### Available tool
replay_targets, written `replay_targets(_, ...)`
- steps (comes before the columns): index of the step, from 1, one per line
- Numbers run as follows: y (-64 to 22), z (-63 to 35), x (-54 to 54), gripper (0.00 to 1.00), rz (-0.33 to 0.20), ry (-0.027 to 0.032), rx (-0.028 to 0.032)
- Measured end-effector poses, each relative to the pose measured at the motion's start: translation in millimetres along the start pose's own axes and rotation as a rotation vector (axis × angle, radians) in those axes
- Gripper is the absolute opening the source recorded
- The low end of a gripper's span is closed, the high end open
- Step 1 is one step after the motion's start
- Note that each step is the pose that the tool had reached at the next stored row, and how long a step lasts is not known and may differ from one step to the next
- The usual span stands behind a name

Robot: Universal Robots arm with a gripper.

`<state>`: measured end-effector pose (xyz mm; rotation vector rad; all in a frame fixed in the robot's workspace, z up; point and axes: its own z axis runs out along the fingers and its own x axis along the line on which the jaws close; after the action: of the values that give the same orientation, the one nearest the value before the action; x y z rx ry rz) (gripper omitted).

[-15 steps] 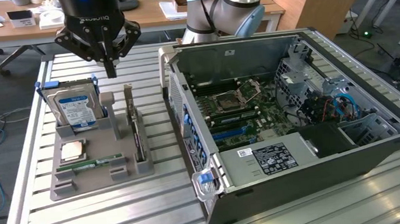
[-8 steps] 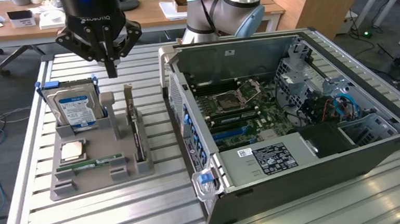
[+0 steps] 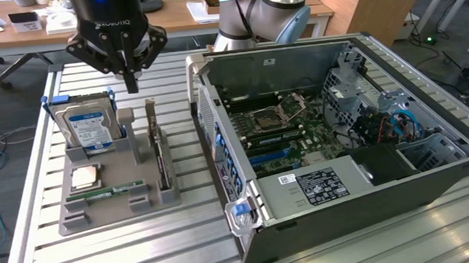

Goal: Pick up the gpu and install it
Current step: 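Reach for the gpu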

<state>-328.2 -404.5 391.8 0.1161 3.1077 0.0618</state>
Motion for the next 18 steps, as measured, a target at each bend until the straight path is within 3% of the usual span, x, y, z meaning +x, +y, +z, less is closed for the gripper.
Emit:
replay_targets(8,-5.7,-0.2,-0.9,0.11,0.000,-0.0005,0.0070)
replay_targets(18,-5.7,-0.2,-1.5,0.11,0.000,-0.0005,0.0073)
